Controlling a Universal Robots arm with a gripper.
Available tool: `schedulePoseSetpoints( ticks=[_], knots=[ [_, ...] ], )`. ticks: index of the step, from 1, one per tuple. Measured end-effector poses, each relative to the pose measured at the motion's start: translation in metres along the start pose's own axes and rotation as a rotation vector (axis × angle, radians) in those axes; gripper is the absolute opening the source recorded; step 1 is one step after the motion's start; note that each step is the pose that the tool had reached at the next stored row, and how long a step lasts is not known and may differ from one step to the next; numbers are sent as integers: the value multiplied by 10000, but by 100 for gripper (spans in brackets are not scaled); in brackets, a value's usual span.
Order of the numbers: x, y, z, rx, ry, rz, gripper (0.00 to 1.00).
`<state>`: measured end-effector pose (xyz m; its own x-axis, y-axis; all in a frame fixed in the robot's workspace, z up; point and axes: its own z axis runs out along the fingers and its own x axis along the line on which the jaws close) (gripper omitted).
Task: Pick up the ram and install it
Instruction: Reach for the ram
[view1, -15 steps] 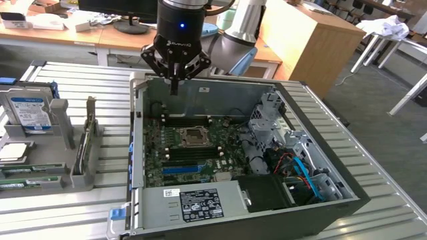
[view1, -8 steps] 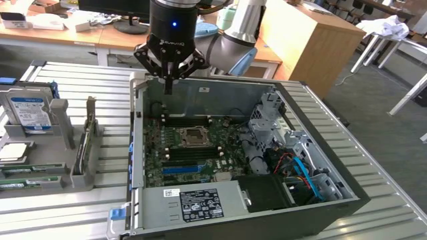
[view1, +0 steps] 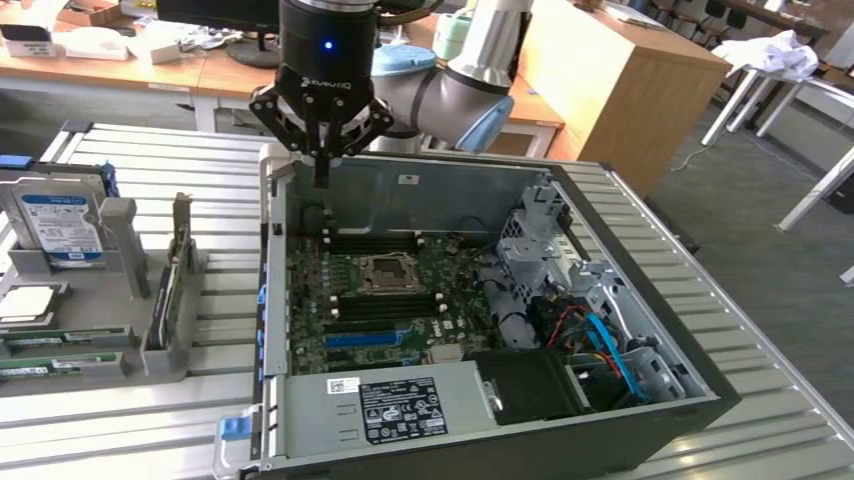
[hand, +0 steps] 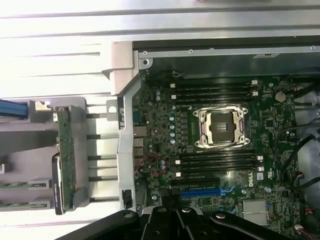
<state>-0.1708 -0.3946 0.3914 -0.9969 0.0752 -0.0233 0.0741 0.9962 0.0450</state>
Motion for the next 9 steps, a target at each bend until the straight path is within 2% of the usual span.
schedulePoseSetpoints(
  ticks=[9],
  knots=[
    [188,6,2,-1,0,1,11]
  ],
)
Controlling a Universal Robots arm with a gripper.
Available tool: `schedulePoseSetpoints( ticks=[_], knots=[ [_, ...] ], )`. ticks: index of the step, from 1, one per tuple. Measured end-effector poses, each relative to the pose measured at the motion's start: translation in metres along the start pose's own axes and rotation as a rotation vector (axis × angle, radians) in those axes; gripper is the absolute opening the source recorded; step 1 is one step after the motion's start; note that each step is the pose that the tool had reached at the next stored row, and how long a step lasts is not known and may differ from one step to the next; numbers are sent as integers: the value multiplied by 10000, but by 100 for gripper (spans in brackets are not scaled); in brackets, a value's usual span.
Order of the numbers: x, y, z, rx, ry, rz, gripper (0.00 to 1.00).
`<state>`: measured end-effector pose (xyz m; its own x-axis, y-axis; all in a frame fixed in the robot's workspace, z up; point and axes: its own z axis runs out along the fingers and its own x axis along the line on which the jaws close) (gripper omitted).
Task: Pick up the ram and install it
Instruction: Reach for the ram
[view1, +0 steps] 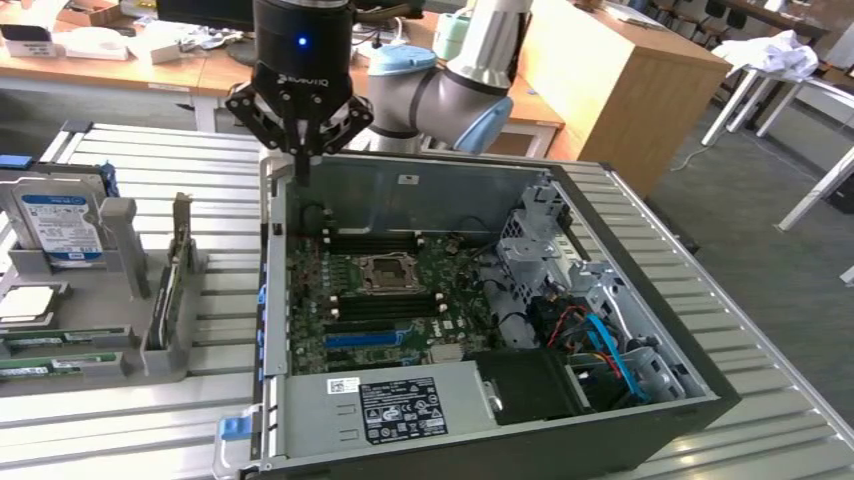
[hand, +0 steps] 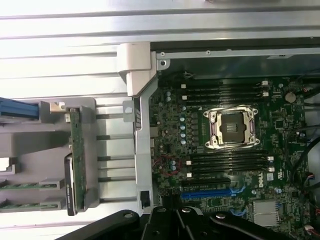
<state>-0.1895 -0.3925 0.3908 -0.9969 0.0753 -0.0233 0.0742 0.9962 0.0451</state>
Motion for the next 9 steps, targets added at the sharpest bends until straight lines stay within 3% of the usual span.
schedulePoseSetpoints(
  ticks=[9],
  knots=[
    [181,5,3,0,-1,0,11]
  ],
)
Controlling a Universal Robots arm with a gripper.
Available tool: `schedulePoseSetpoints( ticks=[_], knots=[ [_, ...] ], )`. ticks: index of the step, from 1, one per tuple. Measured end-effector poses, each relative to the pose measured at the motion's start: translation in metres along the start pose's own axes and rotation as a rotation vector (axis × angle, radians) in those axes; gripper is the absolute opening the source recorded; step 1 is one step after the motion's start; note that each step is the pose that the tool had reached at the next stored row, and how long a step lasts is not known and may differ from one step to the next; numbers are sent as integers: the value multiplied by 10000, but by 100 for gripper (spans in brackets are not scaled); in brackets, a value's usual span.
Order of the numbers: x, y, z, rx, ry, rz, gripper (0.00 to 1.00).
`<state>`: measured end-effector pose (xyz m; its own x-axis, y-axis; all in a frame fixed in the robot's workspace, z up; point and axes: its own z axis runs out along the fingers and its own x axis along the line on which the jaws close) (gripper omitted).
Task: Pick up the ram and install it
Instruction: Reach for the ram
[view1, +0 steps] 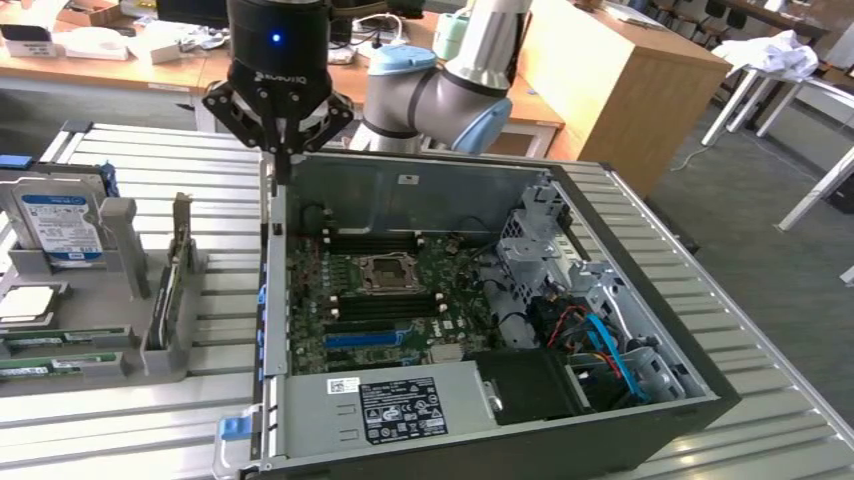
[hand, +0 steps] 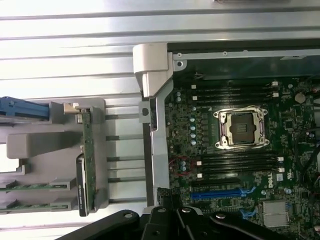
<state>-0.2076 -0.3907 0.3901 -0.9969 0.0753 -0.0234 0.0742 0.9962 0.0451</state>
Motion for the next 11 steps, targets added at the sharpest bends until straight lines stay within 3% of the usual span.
schedulePoseSetpoints(
  ticks=[11],
  knots=[
    [223,-1,0,0,1,0,11]
  ],
)
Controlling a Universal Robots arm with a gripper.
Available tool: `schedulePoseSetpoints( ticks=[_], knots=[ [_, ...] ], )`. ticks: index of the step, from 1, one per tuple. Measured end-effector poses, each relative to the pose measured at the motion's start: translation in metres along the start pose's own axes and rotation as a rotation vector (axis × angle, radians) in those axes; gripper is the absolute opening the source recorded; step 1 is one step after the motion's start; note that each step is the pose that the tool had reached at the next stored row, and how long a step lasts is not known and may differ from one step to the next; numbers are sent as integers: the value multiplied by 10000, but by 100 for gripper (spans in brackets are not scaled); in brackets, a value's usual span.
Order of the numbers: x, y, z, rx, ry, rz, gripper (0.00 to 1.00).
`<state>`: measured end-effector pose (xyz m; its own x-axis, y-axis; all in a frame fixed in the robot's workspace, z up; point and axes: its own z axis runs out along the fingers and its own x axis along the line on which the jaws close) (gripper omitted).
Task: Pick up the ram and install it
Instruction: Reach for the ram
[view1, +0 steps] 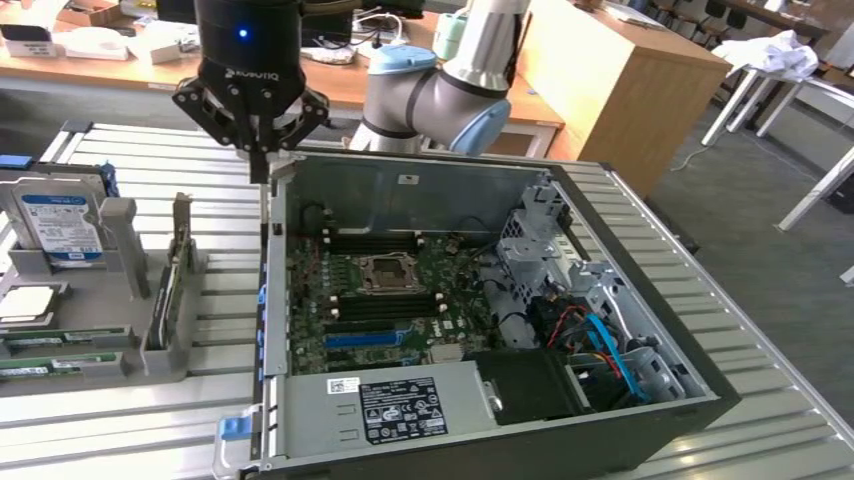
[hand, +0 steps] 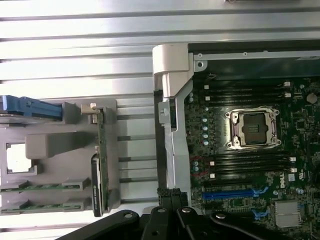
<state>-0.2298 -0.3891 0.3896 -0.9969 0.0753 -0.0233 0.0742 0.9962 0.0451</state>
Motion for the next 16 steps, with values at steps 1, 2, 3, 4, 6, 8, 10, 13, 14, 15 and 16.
schedulePoseSetpoints(
  ticks=[1,2,3,4,6,8,10,13,14,15,16],
  knots=[
    [21,-1,0,0,-1,0,11],
    [46,-1,0,0,0,-1,11],
    [71,-2,0,1,0,-1,11],
    [95,-3,0,1,0,-2,11],
    [146,-4,1,0,-1,0,11],
    [194,-6,0,0,-1,0,11],
    [243,-8,0,1,-1,-1,11],
    [320,-10,1,0,-1,-1,11],
    [345,-10,0,1,0,0,11],
    [369,-11,0,0,0,0,11],
    [394,-12,0,0,-1,0,11]
  ],
)
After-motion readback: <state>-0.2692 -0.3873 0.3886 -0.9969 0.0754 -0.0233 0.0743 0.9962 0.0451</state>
